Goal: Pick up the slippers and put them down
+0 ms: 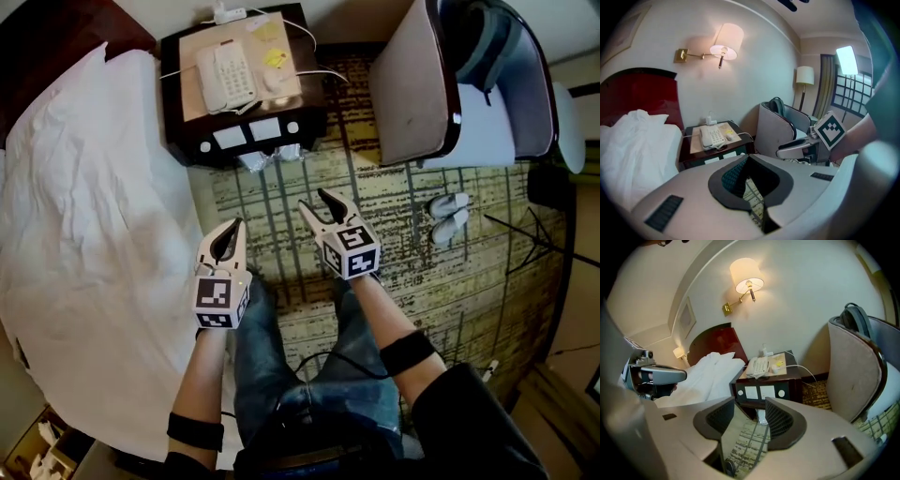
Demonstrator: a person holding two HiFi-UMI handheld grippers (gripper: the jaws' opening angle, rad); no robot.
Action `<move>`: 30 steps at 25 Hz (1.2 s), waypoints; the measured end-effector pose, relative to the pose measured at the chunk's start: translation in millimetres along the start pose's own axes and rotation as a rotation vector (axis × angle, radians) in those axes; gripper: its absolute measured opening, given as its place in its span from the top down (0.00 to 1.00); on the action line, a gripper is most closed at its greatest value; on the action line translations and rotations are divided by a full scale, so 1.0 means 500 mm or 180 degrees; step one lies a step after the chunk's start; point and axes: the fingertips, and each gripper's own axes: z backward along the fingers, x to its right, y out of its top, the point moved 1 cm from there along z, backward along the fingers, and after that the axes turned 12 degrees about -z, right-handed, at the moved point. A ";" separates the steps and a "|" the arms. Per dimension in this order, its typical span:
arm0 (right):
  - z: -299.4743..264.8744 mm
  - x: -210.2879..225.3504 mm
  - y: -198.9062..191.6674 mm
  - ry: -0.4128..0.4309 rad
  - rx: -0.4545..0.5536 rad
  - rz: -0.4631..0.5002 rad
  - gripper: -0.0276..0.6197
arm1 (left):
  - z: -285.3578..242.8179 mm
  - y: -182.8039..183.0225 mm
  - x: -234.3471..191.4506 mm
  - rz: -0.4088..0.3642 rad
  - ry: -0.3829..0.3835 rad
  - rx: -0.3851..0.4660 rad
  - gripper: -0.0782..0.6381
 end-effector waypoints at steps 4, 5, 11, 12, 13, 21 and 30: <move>-0.091 0.101 -0.101 -0.0057 -0.0052 -0.0230 0.49 | -0.115 -0.090 0.051 -0.0115 -0.0183 -0.0024 0.89; -0.114 0.129 -0.124 -0.0075 -0.0055 -0.0301 0.48 | -0.144 -0.113 0.061 -0.0161 -0.0203 -0.0028 0.89; -0.258 0.280 -0.239 -0.0064 0.0030 -0.0916 0.48 | -0.308 -0.238 0.082 -0.0366 -0.0271 -0.0031 0.89; -0.282 0.301 -0.257 -0.0050 0.0059 -0.1031 0.48 | -0.333 -0.258 0.080 -0.0403 -0.0272 -0.0034 0.89; -0.306 0.320 -0.273 -0.0036 0.0097 -0.1144 0.48 | -0.356 -0.277 0.077 -0.0437 -0.0271 -0.0036 0.89; -0.498 0.471 -0.382 -0.0047 0.0362 -0.1839 0.36 | -0.540 -0.409 0.055 -0.0795 -0.0355 -0.0034 0.89; -0.666 0.576 -0.466 0.0206 0.0560 -0.2541 0.36 | -0.703 -0.553 0.067 -0.0907 -0.0494 -0.0019 0.89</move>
